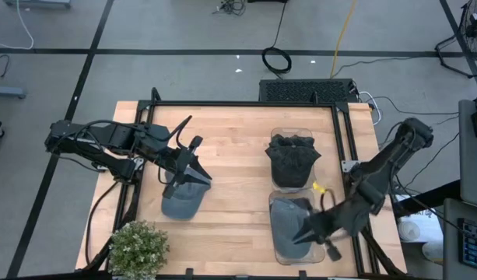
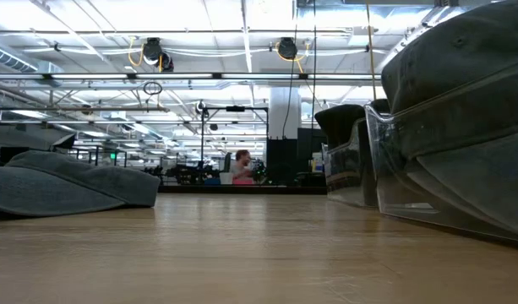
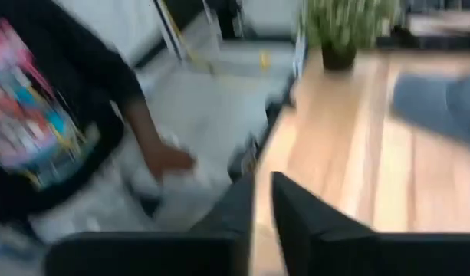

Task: Pick & Place hat
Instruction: Put the top blue cap into the bottom transparent bin

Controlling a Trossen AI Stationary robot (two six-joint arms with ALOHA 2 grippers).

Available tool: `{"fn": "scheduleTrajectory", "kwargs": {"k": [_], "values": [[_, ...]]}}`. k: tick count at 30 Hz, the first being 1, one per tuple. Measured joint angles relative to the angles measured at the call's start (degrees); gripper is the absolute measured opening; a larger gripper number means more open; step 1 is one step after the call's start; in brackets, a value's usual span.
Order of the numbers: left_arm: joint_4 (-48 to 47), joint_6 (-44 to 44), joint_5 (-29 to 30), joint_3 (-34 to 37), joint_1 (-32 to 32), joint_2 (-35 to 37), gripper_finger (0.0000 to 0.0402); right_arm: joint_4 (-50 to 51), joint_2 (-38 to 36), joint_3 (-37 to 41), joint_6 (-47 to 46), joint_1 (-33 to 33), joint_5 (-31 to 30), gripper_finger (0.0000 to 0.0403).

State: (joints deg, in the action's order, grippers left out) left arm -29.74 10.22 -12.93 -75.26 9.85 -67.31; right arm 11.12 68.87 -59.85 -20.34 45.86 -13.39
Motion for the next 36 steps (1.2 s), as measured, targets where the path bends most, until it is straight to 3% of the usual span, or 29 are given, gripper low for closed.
{"fn": "scheduleTrajectory", "kwargs": {"k": [3, 6, 16, 26, 36], "values": [[0.0, 0.0, 0.0, 0.0, 0.0, 0.0, 0.0079, 13.7, 7.6, -9.2, -4.6, 1.2, 0.1, 0.0014], [0.0, 0.0, 0.0, 0.0, 0.0, 0.0, 0.0079, 24.1, 13.8, -13.5, -11.2, 1.2, 2.2, 0.0003], [0.0, 0.0, 0.0, 0.0, 0.0, 0.0, 0.0079, 32.4, 22.9, -6.9, -29.5, -0.8, 3.1, 0.0000], [0.0, 0.0, 0.0, 0.0, 0.0, 0.0, 0.0079, 29.7, 22.5, -2.7, -31.5, -3.6, 6.5, 0.0000], [0.0, 0.0, 0.0, 0.0, 0.0, 0.0, 0.0079, 29.7, 11.8, -2.5, -31.0, -3.5, 2.8, 0.0000]]}}
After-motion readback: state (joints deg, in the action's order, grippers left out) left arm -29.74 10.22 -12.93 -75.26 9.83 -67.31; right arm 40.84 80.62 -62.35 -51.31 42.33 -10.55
